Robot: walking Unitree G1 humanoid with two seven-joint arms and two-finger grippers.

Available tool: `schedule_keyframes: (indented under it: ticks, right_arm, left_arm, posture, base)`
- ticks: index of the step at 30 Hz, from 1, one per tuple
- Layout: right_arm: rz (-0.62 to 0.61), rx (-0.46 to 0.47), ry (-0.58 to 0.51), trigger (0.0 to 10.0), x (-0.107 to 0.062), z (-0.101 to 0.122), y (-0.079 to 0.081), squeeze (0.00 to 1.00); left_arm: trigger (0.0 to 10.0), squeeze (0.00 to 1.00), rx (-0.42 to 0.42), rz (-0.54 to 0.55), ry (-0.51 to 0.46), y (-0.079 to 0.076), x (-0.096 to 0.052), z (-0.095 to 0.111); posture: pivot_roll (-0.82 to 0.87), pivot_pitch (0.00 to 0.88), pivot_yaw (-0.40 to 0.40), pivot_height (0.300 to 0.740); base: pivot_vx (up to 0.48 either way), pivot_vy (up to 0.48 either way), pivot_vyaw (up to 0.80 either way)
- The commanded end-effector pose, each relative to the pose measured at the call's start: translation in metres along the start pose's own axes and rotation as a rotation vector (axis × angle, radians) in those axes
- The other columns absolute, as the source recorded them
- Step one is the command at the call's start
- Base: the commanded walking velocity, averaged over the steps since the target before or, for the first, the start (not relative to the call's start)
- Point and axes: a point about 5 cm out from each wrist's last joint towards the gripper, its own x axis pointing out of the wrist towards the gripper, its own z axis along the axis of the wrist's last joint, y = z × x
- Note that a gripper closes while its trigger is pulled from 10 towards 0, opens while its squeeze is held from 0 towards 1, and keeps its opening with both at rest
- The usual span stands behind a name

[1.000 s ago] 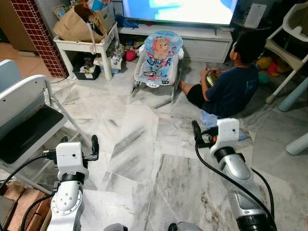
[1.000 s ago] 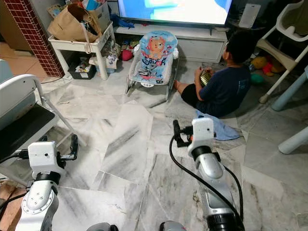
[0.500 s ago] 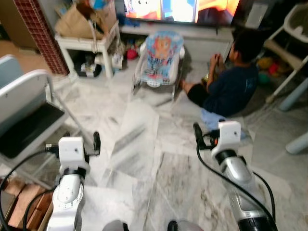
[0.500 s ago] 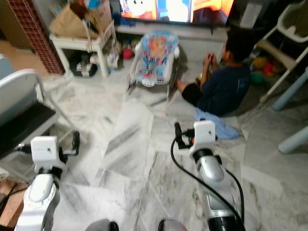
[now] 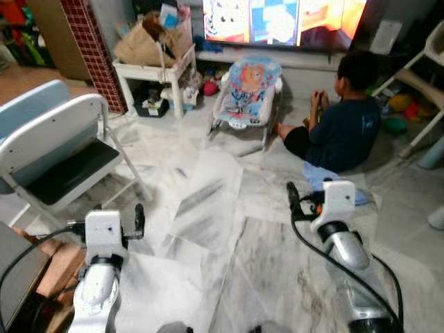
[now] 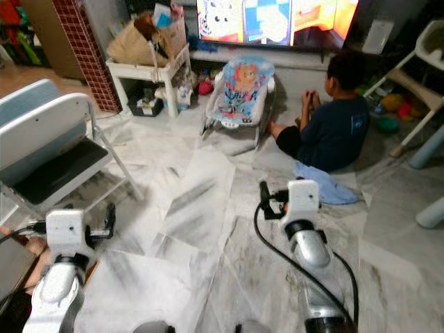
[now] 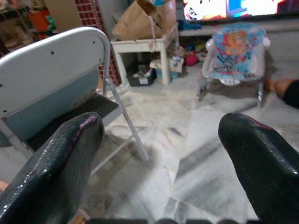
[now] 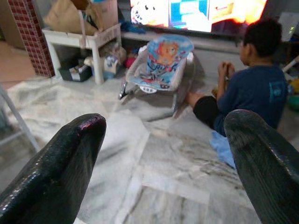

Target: Restocking fridge

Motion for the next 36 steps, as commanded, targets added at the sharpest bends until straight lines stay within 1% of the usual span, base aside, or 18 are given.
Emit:
schedule_keyframes:
  ticks: [1,3,9,10,11,12,14,18,19,20,22,26,27,28,30,32,33,36]
  right_arm:
    - [-0.005,0.003,-0.010,10.0,0.001,0.004,0.000,0.00]
    - [-0.006,0.027,-0.004,10.0,0.001,0.003,0.001,0.00]
    - [0.001,0.037,-0.007,10.0,0.001,0.004,0.003,0.00]
    - [0.009,0.043,-0.003,10.0,0.001,0.003,0.004,0.00]
    - [0.009,0.043,-0.003,10.0,0.001,0.003,0.004,0.00]
    - [0.016,0.048,-0.003,10.0,0.000,0.003,0.006,0.00]
    - [0.019,0.048,-0.003,10.0,0.001,0.004,0.006,0.00]
    - [0.023,0.045,-0.001,10.0,0.002,0.004,0.006,0.00]
    - [0.027,0.034,0.004,10.0,0.004,0.005,0.007,0.00]
    - [0.043,0.020,-0.002,10.0,0.005,0.008,0.008,0.00]
    - [0.050,0.012,-0.005,10.0,0.006,0.009,0.007,0.00]
    - [0.060,-0.003,-0.006,10.0,0.005,0.010,0.007,0.00]
    - [0.045,0.005,-0.012,10.0,0.005,0.010,0.005,0.00]
    - [0.045,0.005,-0.012,10.0,0.005,0.010,0.005,0.00]
    - [0.038,0.013,-0.025,10.0,0.007,0.012,0.005,0.00]
    - [0.036,0.012,-0.030,10.0,0.008,0.013,0.007,0.00]
    - [0.036,0.020,-0.031,10.0,0.008,0.013,0.010,0.00]
    - [0.044,0.029,-0.029,10.0,0.007,0.012,0.013,0.00]
  left_arm:
    - [10.0,0.00,0.001,-0.001,-0.006,0.001,0.001,0.003]
    - [10.0,0.00,0.001,-0.002,-0.006,0.000,0.001,0.003]
    - [10.0,0.00,0.000,-0.002,-0.008,-0.001,0.001,0.004]
    - [10.0,0.00,-0.035,-0.001,0.008,-0.001,0.000,0.002]
    - [10.0,0.00,-0.035,-0.001,0.008,-0.001,0.000,0.002]
    - [10.0,0.00,-0.050,-0.025,0.014,-0.002,-0.002,0.002]
    - [10.0,0.00,-0.020,-0.065,0.003,-0.002,-0.004,0.004]
    - [10.0,0.00,-0.051,-0.116,0.038,0.000,-0.004,0.003]
    - [10.0,0.00,-0.058,-0.164,0.048,-0.001,-0.004,0.004]
    - [10.0,0.00,-0.028,-0.245,0.052,-0.004,-0.008,0.004]
    - [10.0,0.00,-0.020,-0.282,0.051,-0.004,-0.010,0.003]
    - [10.0,0.00,-0.036,-0.231,0.062,0.000,-0.005,0.003]
    - [10.0,0.00,-0.051,-0.189,0.042,-0.002,0.001,0.008]
    - [10.0,0.00,-0.051,-0.189,0.042,-0.002,0.001,0.008]
    - [10.0,0.00,-0.042,-0.153,0.020,-0.005,0.009,0.014]
    - [10.0,0.00,-0.019,-0.161,0.003,-0.009,0.013,0.015]
    - [10.0,0.00,-0.035,-0.121,0.013,-0.007,0.015,0.014]
    - [10.0,0.00,-0.048,-0.085,0.016,-0.004,0.017,0.013]
  posture:
    - [-0.05,0.077,0.034,0.740]
    - [-0.05,0.080,0.033,0.740]
    - [-0.04,0.081,0.030,0.740]
    - [-0.05,0.080,0.025,0.740]
    - [-0.05,0.080,0.025,0.740]
    - [-0.05,0.080,0.023,0.740]
    - [-0.05,0.080,0.018,0.740]
    - [-0.04,0.080,0.015,0.740]
    - [-0.05,0.087,0.010,0.740]
    - [-0.05,0.092,0.004,0.740]
    - [-0.05,0.092,0.004,0.740]
    - [-0.05,0.086,0.009,0.740]
    - [-0.06,0.083,0.016,0.740]
    - [-0.06,0.083,0.016,0.740]
    - [-0.06,0.083,0.031,0.740]
    - [-0.06,0.083,0.032,0.740]
    - [-0.06,0.087,0.033,0.740]
    - [-0.05,0.091,0.037,0.740]
  base:
    - [-0.259,0.000,0.00]
    - [-0.257,0.000,0.00]
    - [-0.249,0.000,0.00]
    - [0.000,0.000,0.00]
    - [0.000,0.000,0.00]
    - [0.000,0.000,0.00]
    - [0.000,0.000,0.00]
    - [0.000,0.000,0.00]
    - [0.000,0.000,0.00]
    - [0.000,0.000,0.00]
    - [0.000,0.000,0.00]
    - [0.000,0.000,0.00]
    - [0.000,0.000,0.00]
    - [0.000,0.000,0.00]
    - [0.000,0.000,0.52]
    - [0.000,0.000,0.71]
    - [0.000,0.000,0.71]
    - [0.000,0.177,0.39]
